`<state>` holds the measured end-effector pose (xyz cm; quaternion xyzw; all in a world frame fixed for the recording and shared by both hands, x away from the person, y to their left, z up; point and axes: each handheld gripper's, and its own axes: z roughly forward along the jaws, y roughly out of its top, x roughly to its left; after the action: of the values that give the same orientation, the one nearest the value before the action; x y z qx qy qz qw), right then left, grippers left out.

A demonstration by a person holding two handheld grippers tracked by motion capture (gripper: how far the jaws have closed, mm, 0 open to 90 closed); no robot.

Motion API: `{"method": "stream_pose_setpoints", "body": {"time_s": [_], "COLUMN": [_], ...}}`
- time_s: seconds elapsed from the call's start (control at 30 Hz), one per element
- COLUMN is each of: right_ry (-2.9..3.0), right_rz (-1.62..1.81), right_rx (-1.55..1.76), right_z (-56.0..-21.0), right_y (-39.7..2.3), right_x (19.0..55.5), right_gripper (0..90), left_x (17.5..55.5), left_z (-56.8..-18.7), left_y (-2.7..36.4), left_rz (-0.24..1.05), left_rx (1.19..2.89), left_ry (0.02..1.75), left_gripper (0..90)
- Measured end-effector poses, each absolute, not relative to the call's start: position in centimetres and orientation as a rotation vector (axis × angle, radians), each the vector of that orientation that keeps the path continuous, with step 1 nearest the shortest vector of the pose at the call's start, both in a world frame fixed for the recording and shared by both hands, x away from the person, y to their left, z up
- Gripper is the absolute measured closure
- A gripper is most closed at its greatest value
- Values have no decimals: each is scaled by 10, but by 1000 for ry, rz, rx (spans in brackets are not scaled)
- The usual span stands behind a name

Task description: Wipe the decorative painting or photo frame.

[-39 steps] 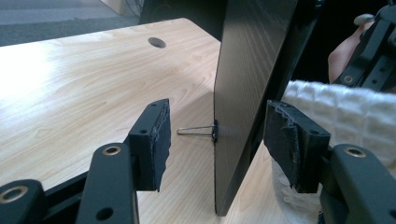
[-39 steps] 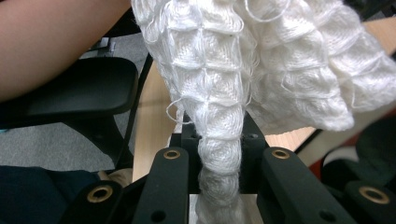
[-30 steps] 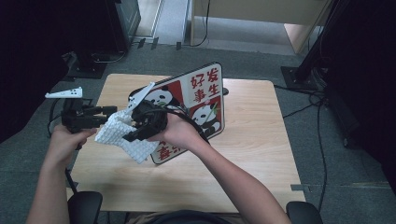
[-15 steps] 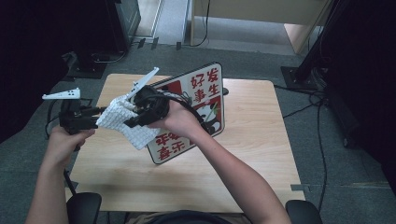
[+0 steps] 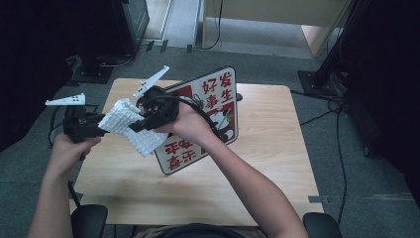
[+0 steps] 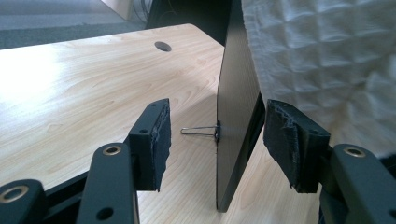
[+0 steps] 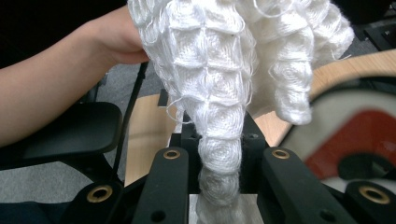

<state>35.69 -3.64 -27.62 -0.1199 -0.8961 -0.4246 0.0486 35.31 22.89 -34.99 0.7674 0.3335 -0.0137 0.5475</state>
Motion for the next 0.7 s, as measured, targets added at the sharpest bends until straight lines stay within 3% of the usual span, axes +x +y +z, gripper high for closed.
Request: {"method": "stream_pose_setpoints", "body": {"time_s": [0.23, 0.7], "right_ry": [-2732, -2724], "right_rz": [-1285, -1282], "right_rx": [-379, -489], "right_z": [-276, -293], "right_y": [-28, -51], "right_x": [361, 364], "right_gripper": [781, 785], "left_x": [353, 352], "left_z": [-350, -350], "left_y": [231, 232], "left_rz": [-34, -31], "left_rx": [1810, 1813], "left_ry": [789, 779], "left_gripper": [417, 445]}}
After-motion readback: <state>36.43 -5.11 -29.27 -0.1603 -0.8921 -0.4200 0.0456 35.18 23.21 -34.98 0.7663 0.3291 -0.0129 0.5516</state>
